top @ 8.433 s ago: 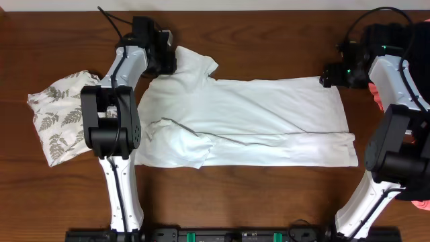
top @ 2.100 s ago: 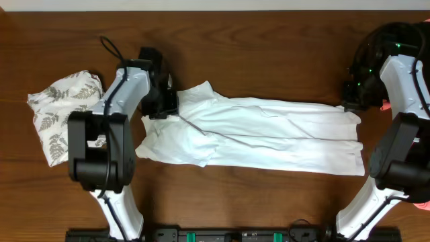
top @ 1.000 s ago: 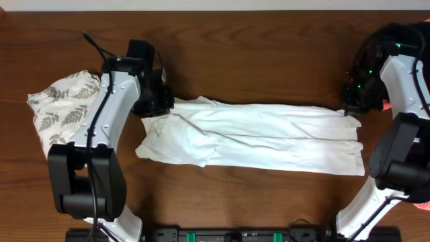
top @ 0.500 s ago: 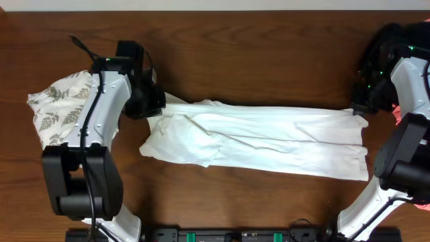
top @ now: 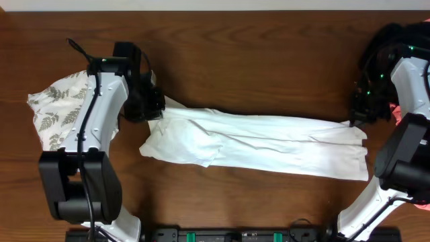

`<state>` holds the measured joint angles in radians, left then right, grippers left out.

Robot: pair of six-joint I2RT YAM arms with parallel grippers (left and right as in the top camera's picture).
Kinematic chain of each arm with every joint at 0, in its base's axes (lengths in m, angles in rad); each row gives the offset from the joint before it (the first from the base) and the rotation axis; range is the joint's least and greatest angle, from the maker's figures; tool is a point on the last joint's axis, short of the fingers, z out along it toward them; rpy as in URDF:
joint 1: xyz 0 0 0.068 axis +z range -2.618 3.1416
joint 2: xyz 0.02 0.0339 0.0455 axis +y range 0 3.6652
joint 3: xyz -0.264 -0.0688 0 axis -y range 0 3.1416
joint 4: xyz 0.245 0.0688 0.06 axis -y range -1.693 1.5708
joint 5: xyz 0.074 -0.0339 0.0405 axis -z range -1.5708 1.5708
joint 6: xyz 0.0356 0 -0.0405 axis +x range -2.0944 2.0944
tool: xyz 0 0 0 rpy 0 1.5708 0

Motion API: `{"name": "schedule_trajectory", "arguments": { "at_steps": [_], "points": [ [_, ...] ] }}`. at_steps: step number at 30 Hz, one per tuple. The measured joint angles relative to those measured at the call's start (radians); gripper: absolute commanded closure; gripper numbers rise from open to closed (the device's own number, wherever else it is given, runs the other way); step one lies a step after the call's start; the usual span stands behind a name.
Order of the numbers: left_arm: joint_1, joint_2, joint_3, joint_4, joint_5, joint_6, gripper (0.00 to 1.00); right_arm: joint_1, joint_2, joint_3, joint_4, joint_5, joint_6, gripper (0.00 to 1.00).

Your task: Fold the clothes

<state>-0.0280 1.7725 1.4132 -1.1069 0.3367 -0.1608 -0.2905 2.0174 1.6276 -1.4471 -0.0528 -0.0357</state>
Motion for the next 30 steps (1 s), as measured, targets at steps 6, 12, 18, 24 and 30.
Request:
{"name": "schedule_trajectory", "arguments": {
  "at_steps": [6,12,18,24,30],
  "points": [
    [0.0,0.0,0.0,-0.069,0.01,0.0,0.94,0.0,0.0,0.0,-0.056,0.0,0.003,0.92],
    [0.0,0.0,0.0,-0.127,0.02,0.0,0.94,0.0,0.0,0.0,-0.122,0.029,0.003,0.88],
    [0.0,0.0,0.0,-0.145,0.023,0.0,0.94,0.0,0.0,0.0,-0.138,0.091,0.007,0.83],
    [0.0,0.0,0.0,-0.154,0.024,0.001,0.94,0.0,0.0,-0.001,-0.136,0.089,0.026,0.77],
    [0.0,0.0,0.0,-0.157,0.024,0.001,0.94,0.0,-0.006,-0.077,0.013,0.086,0.031,0.78]
  ]
}}
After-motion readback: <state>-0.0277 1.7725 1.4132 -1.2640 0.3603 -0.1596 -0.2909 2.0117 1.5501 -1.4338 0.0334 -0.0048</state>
